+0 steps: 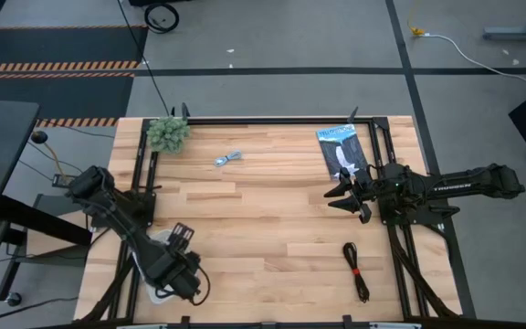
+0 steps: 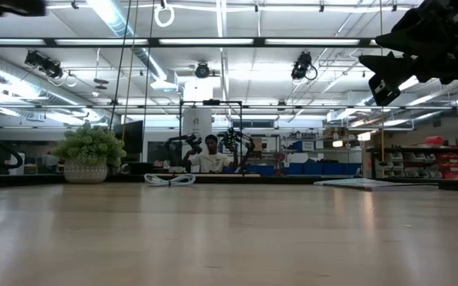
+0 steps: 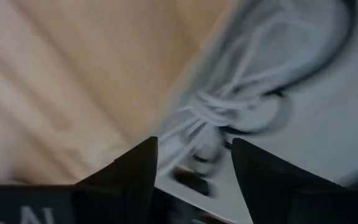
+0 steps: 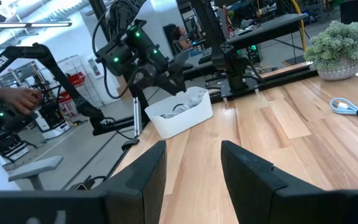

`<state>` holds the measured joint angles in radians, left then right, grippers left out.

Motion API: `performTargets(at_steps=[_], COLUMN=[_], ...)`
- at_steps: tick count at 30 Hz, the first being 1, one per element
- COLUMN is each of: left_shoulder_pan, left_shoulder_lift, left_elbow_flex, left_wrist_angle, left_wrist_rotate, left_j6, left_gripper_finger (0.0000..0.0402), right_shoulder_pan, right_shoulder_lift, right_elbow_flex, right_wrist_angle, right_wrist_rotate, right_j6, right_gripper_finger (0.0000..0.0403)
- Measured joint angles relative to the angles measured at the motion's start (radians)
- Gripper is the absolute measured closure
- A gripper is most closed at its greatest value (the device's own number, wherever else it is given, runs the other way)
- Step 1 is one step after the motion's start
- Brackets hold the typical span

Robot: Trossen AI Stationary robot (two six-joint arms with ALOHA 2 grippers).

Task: Pick and place USB-C Cables
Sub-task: Put the gray usb cable into the white bin

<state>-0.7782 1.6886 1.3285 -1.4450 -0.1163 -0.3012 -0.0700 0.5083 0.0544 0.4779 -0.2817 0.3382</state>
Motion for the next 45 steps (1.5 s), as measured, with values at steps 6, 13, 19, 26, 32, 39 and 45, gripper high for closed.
performTargets(at_steps=[6,13,19,26,32,39,45], left_shoulder_pan=[0.126,0.359,0.564,0.823,1.050,1.214,1.286], left_shoulder_lift=[0.000,0.000,-0.020,-0.099,-0.106,-0.037,0.017], left_elbow_flex=[-0.013,-0.104,-0.196,-0.258,-0.273,-0.272,-0.274], left_wrist_angle=[0.005,0.082,0.224,0.517,0.808,0.964,0.963], left_wrist_rotate=[-0.223,-0.249,-0.315,-0.331,-0.208,-0.079,-0.028], left_j6=[0.052,0.198,0.315,0.427,0.466,0.401,0.435], left_gripper_finger=[0.0203,0.0239,0.0255,0.0245,0.0241,0.0211,0.0159], right_shoulder_pan=[0.000,0.000,0.000,0.000,0.000,0.000,0.000], right_shoulder_lift=[0.000,0.000,0.000,0.000,0.000,0.000,0.000], right_elbow_flex=[0.000,0.000,0.000,0.000,0.000,0.000,0.000], right_wrist_angle=[0.000,0.000,0.000,0.001,0.000,0.009,0.009], right_wrist_rotate=[0.000,0.000,0.000,0.000,0.000,0.000,0.000], right_j6=[0.000,0.000,0.000,0.000,0.000,0.000,0.000], right_gripper_finger=[0.0243,0.0243,0.0243,0.0243,0.0243,0.0243,0.0243])
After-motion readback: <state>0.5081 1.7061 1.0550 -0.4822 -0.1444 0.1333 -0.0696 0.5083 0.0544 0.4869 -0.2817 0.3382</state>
